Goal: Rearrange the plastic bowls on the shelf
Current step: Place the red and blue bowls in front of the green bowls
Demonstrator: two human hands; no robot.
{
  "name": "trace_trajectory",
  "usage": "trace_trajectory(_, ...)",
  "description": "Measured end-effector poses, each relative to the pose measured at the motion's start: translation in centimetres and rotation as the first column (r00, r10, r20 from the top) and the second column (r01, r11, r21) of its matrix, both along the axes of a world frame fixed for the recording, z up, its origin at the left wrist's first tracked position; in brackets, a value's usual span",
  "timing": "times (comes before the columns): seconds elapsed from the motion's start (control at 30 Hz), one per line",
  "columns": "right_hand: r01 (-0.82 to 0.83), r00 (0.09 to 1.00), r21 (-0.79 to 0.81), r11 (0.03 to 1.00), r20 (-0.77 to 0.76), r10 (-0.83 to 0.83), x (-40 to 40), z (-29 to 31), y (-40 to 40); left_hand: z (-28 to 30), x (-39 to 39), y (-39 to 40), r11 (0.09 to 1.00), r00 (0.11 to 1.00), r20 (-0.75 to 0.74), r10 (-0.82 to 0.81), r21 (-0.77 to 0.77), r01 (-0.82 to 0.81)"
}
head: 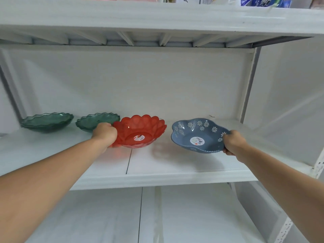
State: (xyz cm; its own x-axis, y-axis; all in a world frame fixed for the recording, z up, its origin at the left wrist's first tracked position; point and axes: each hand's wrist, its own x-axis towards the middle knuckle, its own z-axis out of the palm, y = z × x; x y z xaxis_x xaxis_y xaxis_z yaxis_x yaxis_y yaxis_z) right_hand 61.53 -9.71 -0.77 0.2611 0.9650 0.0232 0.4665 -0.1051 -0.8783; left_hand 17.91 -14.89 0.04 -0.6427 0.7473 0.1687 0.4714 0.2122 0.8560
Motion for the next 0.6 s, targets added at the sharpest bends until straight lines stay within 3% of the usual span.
trace_trajectory(0.17, -0.066, 0.998, -0.010, 0.998, -0.017, 0.066, -5.4, -1.0, -0.8, 0.6, -4.3, -4.6, 0.994, 0.994, -0.016, 0.110, 0.026, -0.110)
trace_trajectory(0.33, -0.125, 0.992, -0.024, 0.992, -0.032, 0.124, -11.0, -0.8, -2.4, 1.5, -9.8, -8.7, 0.992, 0.983, 0.146, 0.107, 0.046, -0.115)
trace_trajectory(0.6, -0.118, 0.991, -0.014, 0.993, -0.059, 0.117, -22.2, -0.1, -5.6, 1.9, -20.2, -12.9, 0.993, 0.985, 0.149, 0.089, 0.061, -0.099)
